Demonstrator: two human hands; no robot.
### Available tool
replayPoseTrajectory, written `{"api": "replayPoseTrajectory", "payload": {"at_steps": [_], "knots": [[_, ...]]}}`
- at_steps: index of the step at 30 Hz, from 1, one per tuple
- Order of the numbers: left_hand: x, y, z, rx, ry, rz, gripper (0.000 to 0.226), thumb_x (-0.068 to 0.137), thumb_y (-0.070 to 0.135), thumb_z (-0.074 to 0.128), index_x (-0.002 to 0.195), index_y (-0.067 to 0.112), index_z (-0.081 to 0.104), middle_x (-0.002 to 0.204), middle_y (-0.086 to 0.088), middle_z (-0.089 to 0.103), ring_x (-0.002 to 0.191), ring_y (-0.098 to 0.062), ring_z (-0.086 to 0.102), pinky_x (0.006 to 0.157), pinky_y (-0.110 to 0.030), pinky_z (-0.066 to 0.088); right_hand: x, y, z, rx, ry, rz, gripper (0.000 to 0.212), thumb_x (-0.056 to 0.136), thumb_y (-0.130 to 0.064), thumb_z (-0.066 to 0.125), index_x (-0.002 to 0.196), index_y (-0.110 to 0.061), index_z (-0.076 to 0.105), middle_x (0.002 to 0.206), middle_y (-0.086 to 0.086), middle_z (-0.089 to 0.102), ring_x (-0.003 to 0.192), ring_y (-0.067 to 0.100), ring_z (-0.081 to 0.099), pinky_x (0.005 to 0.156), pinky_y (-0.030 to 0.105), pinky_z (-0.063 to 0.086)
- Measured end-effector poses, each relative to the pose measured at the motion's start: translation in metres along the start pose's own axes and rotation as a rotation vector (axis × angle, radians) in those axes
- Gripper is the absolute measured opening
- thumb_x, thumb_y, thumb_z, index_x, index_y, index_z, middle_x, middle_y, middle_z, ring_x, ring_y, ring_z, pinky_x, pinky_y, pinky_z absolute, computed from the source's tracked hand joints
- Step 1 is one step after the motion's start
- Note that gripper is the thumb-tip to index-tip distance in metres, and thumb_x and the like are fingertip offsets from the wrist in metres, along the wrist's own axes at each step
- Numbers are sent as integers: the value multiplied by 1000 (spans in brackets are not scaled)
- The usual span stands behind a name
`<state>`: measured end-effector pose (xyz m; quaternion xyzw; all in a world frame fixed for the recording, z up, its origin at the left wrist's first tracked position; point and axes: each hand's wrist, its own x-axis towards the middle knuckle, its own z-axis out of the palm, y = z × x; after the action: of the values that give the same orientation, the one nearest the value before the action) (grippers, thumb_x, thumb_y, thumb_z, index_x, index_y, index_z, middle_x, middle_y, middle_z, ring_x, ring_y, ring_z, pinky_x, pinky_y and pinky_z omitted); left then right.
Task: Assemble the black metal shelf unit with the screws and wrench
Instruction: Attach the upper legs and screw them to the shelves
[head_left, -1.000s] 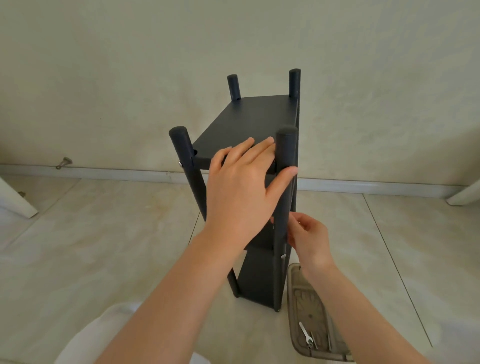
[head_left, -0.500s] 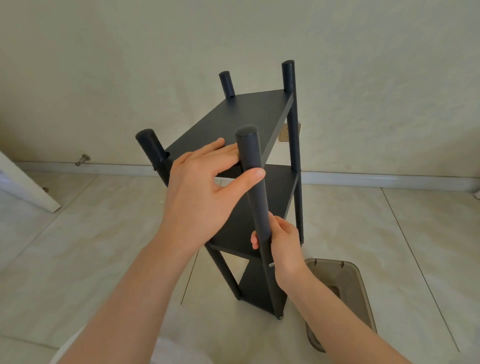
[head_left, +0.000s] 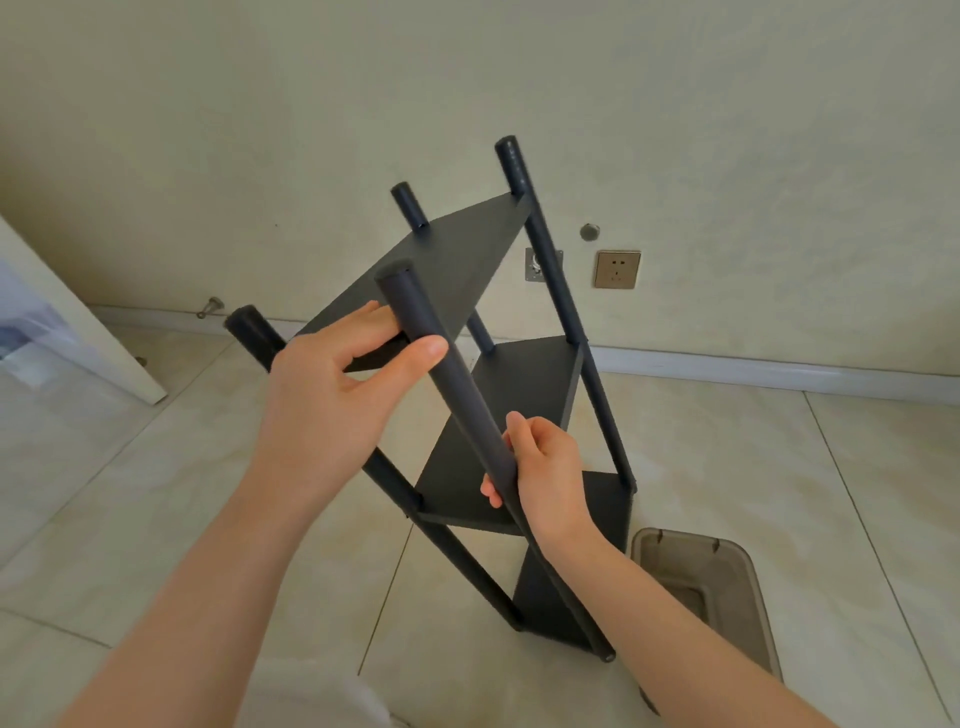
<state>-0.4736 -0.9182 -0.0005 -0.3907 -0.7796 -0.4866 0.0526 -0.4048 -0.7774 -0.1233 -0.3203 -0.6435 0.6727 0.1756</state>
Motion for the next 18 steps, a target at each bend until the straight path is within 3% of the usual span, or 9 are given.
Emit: {"api": "replayPoseTrajectory", "payload": {"at_steps": [2, 5, 9, 14, 18], "knots": [[-4, -8, -10, 4, 29, -46, 11, 91, 40, 67, 93, 51, 68, 76, 22, 68, 79, 3, 63, 75, -9, 43, 0, -1, 8, 9, -10, -6, 28, 103, -34, 44, 93, -10, 55, 72, 13, 62, 43, 12, 59, 46, 21, 48], [-13, -26, -28, 3, 48, -151, 9, 79, 57, 64, 85, 56, 70, 77, 16, 71, 80, 1, 65, 74, -20, 43, -1, 0, 19, -4, -40, -7, 26, 103, -35, 45, 98, -12, 55, 76, 12, 62, 44, 12, 60, 45, 20, 49], [-30, -60, -60, 49, 25, -275, 32, 71, 70, 66, 88, 44, 75, 77, -6, 71, 81, -22, 66, 74, -33, 52, -4, 8, 37, -34, -66, -53, 24, 102, -35, 45, 95, -14, 54, 62, 2, 60, 42, 11, 61, 44, 17, 49], [-54, -96, -83, -56, 49, -452, 31, 61, 66, 71, 86, 48, 77, 78, 7, 76, 78, -8, 71, 73, -32, 51, -6, 24, 62, -147, -110, -92, 25, 103, -36, 42, 93, -16, 54, 56, 2, 64, 45, 10, 63, 45, 16, 48], [-71, -128, -86, -143, 69, -603, 39, 54, 61, 73, 84, 37, 80, 86, 11, 78, 80, 1, 69, 70, -28, 44, -1, 40, 76, -246, -126, -84, 25, 103, -36, 41, 98, -14, 52, 73, 13, 67, 48, 9, 65, 47, 18, 51]]}}
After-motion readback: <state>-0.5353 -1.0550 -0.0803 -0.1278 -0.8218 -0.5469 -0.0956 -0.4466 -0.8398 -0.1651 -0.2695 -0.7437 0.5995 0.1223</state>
